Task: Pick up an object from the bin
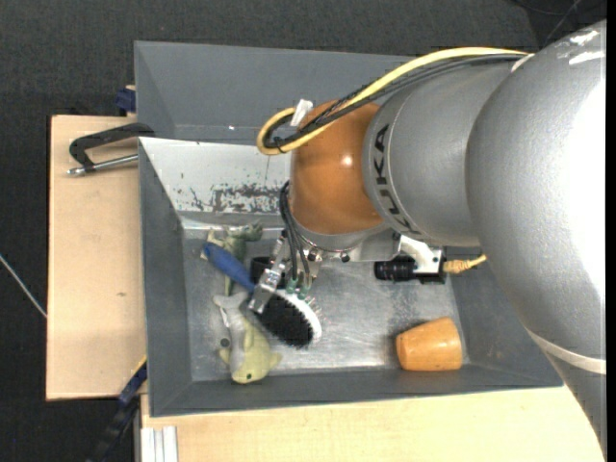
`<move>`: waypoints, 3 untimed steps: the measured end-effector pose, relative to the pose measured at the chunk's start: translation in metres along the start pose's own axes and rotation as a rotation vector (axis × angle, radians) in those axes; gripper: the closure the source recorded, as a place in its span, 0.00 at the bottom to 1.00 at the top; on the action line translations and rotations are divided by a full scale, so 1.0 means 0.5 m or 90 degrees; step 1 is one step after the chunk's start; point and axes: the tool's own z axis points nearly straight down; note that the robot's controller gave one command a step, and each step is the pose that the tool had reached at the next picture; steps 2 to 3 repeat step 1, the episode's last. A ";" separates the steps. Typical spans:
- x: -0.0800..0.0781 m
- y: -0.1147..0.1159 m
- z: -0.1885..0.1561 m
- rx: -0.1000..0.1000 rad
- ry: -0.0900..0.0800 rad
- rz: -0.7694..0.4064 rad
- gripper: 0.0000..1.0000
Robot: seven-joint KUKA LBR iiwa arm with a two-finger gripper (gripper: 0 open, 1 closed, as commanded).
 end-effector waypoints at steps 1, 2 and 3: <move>-0.003 0.005 -0.103 0.000 0.000 -0.001 1.00; -0.003 0.005 -0.103 0.000 0.000 -0.001 1.00; -0.003 0.005 -0.103 0.000 0.000 -0.001 1.00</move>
Offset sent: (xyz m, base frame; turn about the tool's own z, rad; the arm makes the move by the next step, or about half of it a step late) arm -0.0002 0.0000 0.0478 0.0000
